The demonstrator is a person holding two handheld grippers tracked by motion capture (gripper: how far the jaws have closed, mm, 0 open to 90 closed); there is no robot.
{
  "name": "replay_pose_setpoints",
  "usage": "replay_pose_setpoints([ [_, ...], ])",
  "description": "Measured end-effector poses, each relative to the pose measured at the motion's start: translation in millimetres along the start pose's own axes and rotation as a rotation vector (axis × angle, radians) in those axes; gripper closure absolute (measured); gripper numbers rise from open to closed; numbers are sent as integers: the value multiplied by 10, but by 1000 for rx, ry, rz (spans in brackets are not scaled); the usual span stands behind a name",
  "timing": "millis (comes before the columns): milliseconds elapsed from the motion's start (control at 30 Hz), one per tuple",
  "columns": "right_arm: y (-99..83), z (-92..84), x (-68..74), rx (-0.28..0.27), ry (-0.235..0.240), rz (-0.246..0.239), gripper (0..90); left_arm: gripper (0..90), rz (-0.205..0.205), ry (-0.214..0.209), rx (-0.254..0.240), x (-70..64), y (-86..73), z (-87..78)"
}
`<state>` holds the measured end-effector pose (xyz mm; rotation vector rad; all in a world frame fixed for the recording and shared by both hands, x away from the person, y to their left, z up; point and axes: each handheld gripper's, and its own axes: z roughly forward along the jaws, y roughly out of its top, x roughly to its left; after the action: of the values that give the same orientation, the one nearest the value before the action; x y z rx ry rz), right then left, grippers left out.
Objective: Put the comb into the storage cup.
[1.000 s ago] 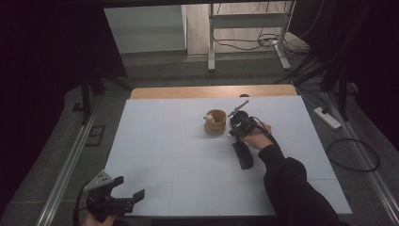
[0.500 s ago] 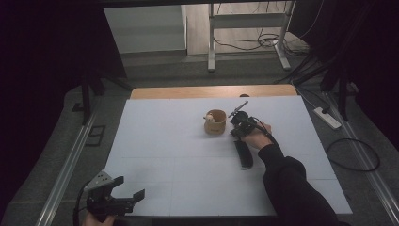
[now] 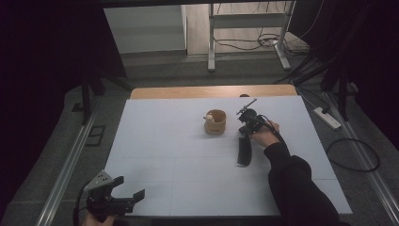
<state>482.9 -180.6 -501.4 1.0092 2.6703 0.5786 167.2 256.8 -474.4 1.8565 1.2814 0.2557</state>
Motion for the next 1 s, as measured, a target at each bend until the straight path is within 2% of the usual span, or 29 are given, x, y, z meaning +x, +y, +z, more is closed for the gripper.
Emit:
replay_pose_setpoints([
  [267,-116,-69,-117,22,-21,28,897,8,3,0,1,-3,1,0],
  [567,-292,-162,-257,31,-22,62,897,8,4,1,2,-4,1,0],
  [767,-480,-269,-364,48,-34,85,897,8,3,2,3,-5,3,2],
  [1000,-708,-390,-422,52,-30,104,897,8,3,2,3,-7,3,2],
])
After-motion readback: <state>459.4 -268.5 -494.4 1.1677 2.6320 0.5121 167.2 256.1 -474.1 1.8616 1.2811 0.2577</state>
